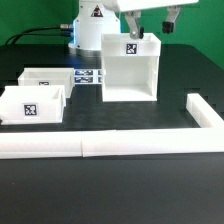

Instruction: Assemble drawer

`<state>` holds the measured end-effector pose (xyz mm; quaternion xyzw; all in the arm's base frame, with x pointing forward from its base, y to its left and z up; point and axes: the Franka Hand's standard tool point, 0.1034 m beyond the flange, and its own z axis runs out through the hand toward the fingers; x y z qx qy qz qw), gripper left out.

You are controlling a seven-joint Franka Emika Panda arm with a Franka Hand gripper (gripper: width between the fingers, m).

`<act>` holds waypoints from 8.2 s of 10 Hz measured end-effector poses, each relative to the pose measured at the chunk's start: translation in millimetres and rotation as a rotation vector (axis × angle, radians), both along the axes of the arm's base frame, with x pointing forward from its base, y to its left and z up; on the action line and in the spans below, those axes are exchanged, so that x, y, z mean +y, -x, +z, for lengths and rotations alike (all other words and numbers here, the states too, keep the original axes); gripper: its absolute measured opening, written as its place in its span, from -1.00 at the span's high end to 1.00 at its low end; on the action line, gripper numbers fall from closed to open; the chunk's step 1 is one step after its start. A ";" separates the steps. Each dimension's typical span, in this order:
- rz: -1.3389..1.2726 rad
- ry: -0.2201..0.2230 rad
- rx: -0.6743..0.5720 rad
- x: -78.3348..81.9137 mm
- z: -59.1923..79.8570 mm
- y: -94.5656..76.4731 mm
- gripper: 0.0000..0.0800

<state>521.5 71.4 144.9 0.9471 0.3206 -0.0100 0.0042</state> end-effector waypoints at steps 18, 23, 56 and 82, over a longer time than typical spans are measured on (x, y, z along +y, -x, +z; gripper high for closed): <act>-0.495 -0.031 0.008 30.1 -22.6 108.7 -0.62; -0.526 -0.029 0.023 38.1 -49.8 130.3 -0.62; -1.213 -0.148 -0.053 35.7 -44.2 -42.0 0.90; -2.106 -0.179 0.094 48.4 -47.0 -113.1 0.90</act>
Offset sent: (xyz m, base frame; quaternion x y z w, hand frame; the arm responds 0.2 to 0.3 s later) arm 0.0000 0.0000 0.0000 0.0000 0.0000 0.0000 1.0000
